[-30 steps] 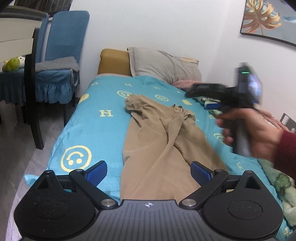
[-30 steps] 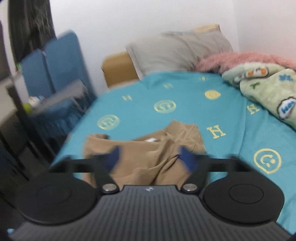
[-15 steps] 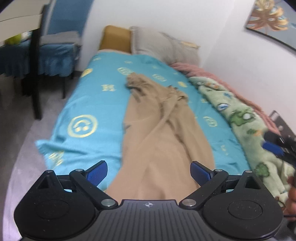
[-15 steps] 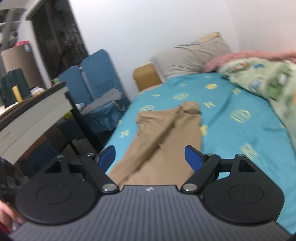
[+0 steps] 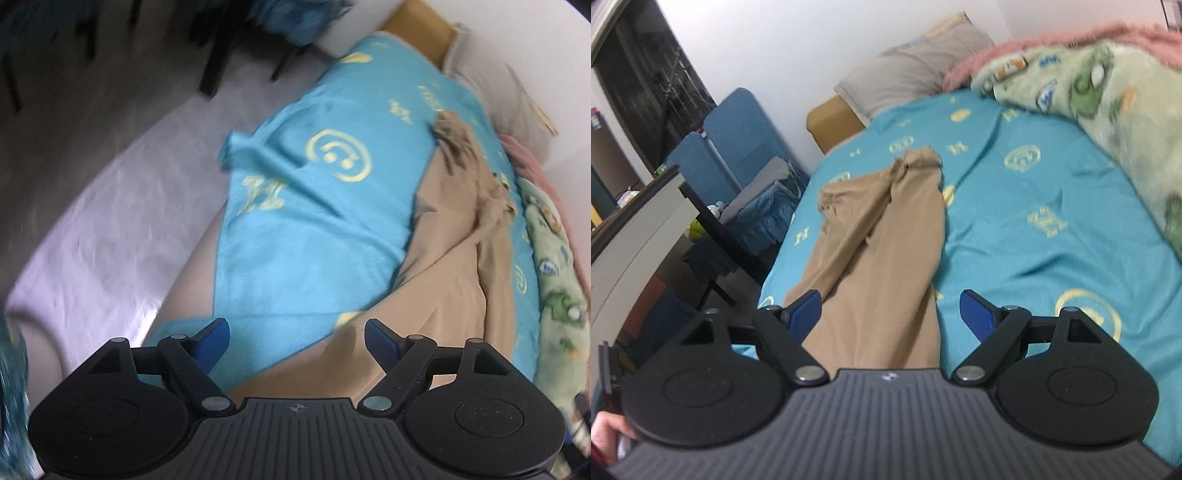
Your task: Fold clothes
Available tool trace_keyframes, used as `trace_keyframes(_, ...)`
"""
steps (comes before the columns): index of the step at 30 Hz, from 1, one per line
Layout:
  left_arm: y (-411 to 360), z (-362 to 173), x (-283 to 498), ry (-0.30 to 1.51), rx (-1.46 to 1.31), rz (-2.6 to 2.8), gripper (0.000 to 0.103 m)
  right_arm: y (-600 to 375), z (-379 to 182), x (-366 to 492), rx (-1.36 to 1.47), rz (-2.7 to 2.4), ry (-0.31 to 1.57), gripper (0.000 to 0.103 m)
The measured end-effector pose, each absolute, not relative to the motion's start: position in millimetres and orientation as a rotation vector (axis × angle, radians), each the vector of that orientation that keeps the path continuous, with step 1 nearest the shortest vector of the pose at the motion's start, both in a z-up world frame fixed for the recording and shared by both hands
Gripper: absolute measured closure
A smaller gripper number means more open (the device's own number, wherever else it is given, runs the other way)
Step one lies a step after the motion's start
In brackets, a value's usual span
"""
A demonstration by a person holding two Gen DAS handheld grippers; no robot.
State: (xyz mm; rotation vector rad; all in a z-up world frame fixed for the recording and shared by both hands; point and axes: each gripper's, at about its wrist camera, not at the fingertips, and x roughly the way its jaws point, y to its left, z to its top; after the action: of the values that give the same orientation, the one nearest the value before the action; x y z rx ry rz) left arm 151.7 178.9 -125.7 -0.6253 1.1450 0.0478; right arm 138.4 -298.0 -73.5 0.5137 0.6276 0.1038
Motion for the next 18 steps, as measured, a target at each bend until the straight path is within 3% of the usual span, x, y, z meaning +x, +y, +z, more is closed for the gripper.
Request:
trace_keyframes(10, 183, -129, 126, 1.230, -0.755, 0.112, 0.022, -302, -82, 139, 0.588, 0.136, 0.637, 0.020)
trace_keyframes(13, 178, -129, 128, 1.262, -0.726, 0.115, 0.029, -302, -82, 140, 0.585, 0.138, 0.639, 0.020)
trace_keyframes(18, 166, -124, 121, 1.289, -0.671, 0.072, 0.061, -304, -82, 138, 0.606, 0.127, 0.636, 0.019)
